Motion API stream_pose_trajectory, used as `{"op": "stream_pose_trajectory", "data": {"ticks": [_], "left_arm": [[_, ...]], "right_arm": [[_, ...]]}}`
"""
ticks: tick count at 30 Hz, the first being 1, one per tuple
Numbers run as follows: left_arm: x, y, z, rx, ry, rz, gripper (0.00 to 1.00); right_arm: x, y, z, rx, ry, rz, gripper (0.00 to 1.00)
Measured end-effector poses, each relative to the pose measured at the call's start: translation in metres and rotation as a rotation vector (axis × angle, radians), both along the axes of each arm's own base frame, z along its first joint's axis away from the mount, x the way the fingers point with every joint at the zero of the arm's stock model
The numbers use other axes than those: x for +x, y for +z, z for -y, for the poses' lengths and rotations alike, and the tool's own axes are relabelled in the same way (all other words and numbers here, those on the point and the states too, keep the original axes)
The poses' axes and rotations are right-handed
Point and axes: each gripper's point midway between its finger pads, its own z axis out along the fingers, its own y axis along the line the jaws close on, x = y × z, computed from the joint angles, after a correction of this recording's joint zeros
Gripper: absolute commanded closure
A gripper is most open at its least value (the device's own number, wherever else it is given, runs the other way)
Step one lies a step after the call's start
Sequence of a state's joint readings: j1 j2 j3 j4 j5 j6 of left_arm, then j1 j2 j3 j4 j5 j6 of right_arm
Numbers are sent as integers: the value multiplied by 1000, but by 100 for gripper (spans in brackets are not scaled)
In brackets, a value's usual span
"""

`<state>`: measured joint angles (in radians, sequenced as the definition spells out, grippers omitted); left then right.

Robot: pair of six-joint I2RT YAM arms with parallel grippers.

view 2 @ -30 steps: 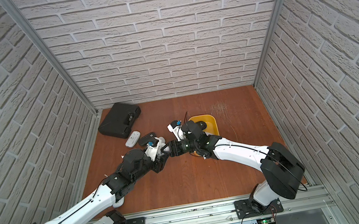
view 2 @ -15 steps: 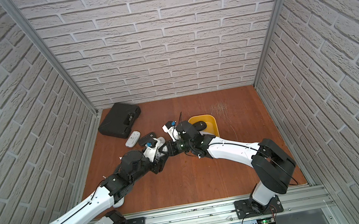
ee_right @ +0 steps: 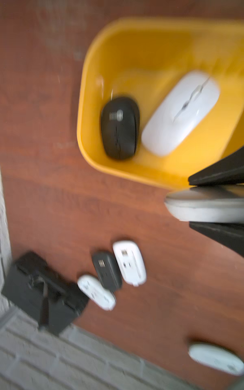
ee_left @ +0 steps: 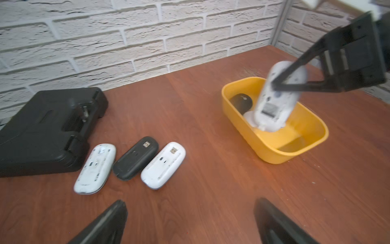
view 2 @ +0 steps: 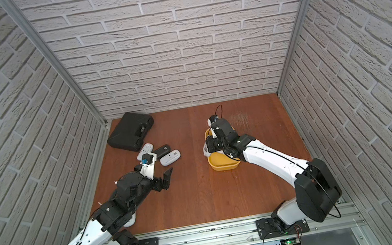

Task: Put the mouse in the storage box
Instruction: Pick up the mouse from the center of the board, then place the mouse in the storage box.

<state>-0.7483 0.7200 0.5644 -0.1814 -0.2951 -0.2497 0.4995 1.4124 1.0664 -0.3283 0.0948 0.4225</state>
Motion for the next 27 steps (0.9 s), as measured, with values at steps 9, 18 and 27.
{"op": "stream_pose_trajectory", "data": {"ticks": [9,18,27], "left_arm": [[14,-22,-25,33,137,-65,2],[14,-50,-36,36,170,-155,2],[12,-55,-34,26,159,-174,2]], "right_arm": [[-10,-22,53,-293,-117,-39,83],[-14,-75,60,-387,-115,-155,84],[-1,-90,61,-436,-146,-147,84]]}}
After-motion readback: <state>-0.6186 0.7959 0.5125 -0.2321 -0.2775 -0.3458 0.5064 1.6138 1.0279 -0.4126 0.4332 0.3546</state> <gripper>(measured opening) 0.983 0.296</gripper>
